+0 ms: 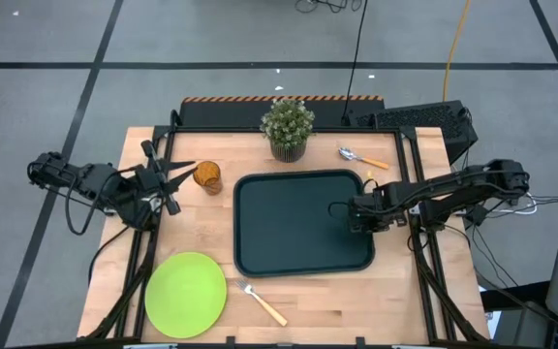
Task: Pick and place plate/cup/fork/spoon on tray
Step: Adjust the serving tray on the table, then put the spoon on the right side on the serving tray
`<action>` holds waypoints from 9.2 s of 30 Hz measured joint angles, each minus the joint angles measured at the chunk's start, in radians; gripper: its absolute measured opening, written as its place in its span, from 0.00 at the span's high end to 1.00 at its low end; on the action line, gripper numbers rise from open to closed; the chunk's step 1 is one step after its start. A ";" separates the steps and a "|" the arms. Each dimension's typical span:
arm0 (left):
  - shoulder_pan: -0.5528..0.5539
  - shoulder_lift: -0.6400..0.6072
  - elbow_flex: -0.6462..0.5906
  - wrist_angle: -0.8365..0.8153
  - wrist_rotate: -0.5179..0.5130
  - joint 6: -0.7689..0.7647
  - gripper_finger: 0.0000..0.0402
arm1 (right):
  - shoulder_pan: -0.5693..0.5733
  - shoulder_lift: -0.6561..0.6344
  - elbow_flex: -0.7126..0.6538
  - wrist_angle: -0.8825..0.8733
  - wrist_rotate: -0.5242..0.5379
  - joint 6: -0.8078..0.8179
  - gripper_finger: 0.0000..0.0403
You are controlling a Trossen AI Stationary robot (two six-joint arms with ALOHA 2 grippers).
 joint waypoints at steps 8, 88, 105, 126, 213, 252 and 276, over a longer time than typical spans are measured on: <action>0.000 0.000 0.000 -0.006 0.002 -0.008 0.82 | 0.000 0.001 -0.001 0.003 -0.001 0.029 0.90; 0.000 0.000 -0.001 -0.038 0.001 -0.014 0.82 | 0.202 0.002 -0.003 0.292 -0.154 0.304 0.73; 0.000 0.000 -0.001 -0.033 0.001 -0.014 0.82 | 0.052 -0.388 -0.003 0.217 0.345 -0.112 0.73; 0.000 0.000 -0.001 -0.030 0.001 -0.019 0.82 | -0.337 -0.322 0.073 1.050 0.564 -1.676 0.73; 0.075 0.000 -0.001 -0.111 0.002 -0.090 0.82 | -0.973 0.420 0.417 0.116 0.234 -1.937 0.73; 0.075 0.000 -0.001 -0.119 0.001 -0.088 0.82 | -0.924 0.251 0.416 -0.125 0.134 -1.428 0.94; 0.075 -0.019 -0.001 -0.199 -0.141 -0.120 0.82 | -0.080 0.189 0.418 -0.202 -0.028 -0.289 0.94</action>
